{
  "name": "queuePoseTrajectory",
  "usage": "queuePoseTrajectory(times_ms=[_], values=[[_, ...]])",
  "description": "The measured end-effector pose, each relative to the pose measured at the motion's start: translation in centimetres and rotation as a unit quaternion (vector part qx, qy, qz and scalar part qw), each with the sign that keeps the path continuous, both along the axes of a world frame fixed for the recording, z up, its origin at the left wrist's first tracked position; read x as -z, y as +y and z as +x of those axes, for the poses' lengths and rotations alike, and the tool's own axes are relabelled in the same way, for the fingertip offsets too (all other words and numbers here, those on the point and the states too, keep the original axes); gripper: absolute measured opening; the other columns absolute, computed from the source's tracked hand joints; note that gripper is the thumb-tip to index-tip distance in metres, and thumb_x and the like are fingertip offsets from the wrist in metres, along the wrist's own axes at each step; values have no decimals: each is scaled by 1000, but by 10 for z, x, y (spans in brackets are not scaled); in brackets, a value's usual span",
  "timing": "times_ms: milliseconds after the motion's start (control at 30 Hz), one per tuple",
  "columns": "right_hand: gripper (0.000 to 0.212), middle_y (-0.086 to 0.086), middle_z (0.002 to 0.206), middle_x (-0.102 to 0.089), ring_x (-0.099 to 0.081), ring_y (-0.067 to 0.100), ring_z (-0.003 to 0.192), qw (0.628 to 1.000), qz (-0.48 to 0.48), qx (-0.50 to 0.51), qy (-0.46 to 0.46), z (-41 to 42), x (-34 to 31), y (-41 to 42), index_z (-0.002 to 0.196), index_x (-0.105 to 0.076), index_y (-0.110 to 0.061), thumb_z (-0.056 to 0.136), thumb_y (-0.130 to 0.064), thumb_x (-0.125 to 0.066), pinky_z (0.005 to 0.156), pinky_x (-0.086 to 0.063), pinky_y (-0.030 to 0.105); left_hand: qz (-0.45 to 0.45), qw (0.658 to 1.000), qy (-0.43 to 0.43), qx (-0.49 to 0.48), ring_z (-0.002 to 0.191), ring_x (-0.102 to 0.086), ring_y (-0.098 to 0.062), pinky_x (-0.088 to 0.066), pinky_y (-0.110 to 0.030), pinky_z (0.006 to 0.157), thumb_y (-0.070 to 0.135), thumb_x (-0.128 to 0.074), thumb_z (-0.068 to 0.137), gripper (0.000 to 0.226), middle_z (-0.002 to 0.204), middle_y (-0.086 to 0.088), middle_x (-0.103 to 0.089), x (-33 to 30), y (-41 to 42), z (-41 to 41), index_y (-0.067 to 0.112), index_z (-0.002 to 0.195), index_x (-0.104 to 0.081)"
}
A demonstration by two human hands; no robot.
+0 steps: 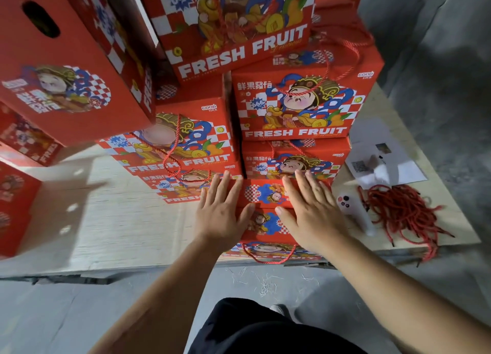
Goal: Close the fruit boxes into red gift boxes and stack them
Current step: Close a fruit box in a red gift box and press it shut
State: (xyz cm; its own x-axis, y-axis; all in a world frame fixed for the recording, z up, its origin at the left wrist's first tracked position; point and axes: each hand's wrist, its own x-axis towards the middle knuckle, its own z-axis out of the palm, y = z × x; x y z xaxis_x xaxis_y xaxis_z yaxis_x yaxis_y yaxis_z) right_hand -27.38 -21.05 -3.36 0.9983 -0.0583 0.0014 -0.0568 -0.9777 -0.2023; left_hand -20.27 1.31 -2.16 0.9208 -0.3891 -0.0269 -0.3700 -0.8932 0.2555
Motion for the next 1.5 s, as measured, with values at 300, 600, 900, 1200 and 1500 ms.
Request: queuePoseTrajectory(times_ms=[300, 600, 900, 1200, 1500], values=[[76, 5, 170, -16, -35, 31, 149, 955, 238, 159, -78, -38, 11, -12, 158, -29, -40, 93, -59, -62, 100, -49, 48, -202, 969, 42, -136, 146, -39, -20, -47, -40, 104, 57, -55, 100, 77, 167, 2, -27, 8, 13, -12, 22, 162, -28], [51, -10, 101, -75, -70, 27, 102, 745, 534, 395, -67, -21, 3, -34, 108, -69, -25, 78, -64, -59, 76, -53, 33, -5, 974, 111, -199, 97, -62, -26, -49, -38, 84, 101, -26, 73, 87, 92, 5, -69, 6, 38, -9, 27, 82, -70], [73, 15, 94, -75, -74, 29, 75, 459, 743, 447, 192, -74, -15, 53, 113, -61, -13, 58, -47, -94, 59, -61, 38, -71, 966, 249, -20, 91, -69, -19, -58, -41, 85, 63, -57, 96, 37, 100, 7, -74, -9, 4, 21, 31, 107, -72], [29, 7, 72, -67, -62, 20, 57, 369, 827, 381, 187, -73, -64, 48, 86, -66, -12, 103, -33, -55, 56, -51, 29, -439, 887, 141, 19, 64, -51, 0, -41, -14, 60, 44, -53, 106, 30, 69, 13, -56, -71, -30, -23, 25, 85, -65], [45, -1, 120, -76, -64, 9, 125, 433, 863, 239, 101, -14, -148, 61, 115, -79, -21, 100, -55, -53, 116, -36, 32, -158, 975, -52, 146, 94, -55, -13, -35, -41, 94, 51, -49, 105, 30, 100, 13, -59, -155, -47, -50, 28, 106, -68]])
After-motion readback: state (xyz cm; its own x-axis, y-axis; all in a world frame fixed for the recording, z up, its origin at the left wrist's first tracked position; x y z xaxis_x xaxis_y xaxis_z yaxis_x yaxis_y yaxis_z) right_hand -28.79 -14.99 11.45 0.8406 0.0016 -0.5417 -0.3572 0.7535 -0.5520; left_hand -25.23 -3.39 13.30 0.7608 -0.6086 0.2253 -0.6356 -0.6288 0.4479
